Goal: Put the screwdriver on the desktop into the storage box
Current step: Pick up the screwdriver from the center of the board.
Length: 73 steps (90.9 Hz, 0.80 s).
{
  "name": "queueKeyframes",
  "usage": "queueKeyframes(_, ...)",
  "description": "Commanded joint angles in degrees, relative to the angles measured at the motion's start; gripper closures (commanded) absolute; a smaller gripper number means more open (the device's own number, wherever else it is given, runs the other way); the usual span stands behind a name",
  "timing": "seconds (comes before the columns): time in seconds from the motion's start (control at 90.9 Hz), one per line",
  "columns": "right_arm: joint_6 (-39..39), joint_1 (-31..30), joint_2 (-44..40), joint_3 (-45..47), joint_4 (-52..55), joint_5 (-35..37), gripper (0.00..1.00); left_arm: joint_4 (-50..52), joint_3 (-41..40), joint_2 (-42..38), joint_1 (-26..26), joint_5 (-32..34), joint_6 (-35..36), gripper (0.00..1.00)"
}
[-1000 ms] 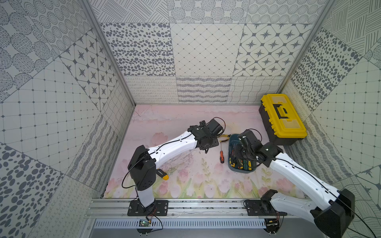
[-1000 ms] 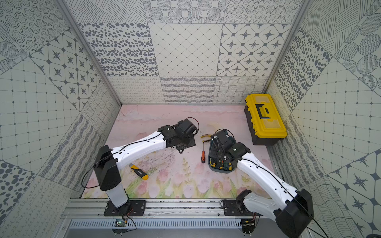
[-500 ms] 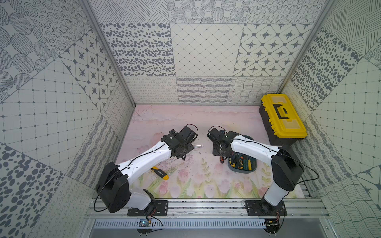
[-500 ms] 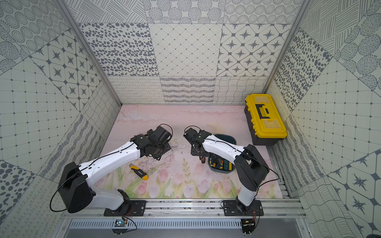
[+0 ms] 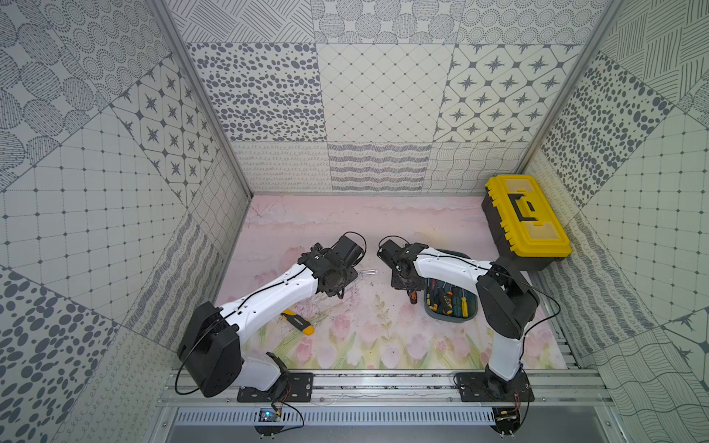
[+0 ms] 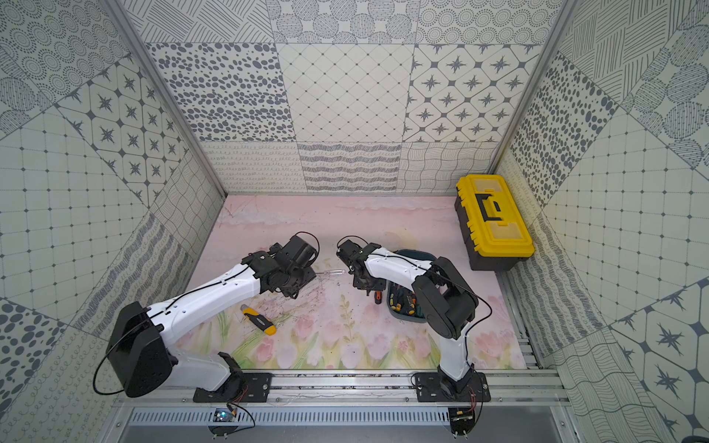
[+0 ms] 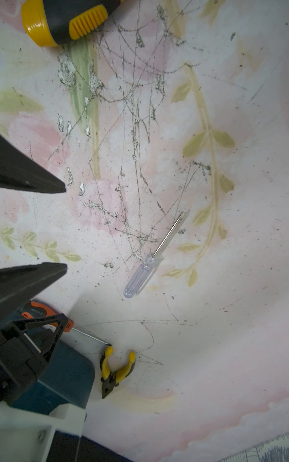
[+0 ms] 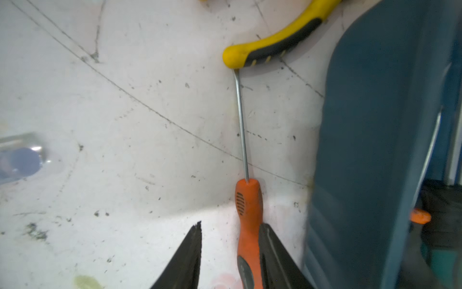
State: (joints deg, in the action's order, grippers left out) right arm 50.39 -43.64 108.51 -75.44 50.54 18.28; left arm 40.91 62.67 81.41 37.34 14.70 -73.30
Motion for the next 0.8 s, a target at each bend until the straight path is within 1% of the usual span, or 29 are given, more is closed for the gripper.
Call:
queueKeyframes(0.0,0.0,0.85,1.27,-1.0,-1.29,0.72,0.59,-0.32,-0.23,0.33,-0.34,0.73,-0.47,0.51)
queueKeyframes(0.264,-0.43,1.84,2.15,0.87,-3.85,-0.8,0.61,-0.69,-0.43,0.81,-0.52,0.12,-0.23,0.51)
queueKeyframes(0.473,-1.0,2.02,1.43,4.29,-9.01,-3.09,0.62,-0.91,-0.31,1.2,-0.63,-0.21,0.03,0.51)
queueKeyframes(0.627,-1.46,2.06,1.05,5.24,-10.74,-4.22,0.63,-0.99,-0.36,1.38,-0.76,-0.45,0.0,0.51)
queueKeyframes(0.792,-2.88,1.73,0.43,6.06,-12.04,-6.03,0.68,-1.03,-0.36,1.45,-0.8,-0.46,0.0,0.51)
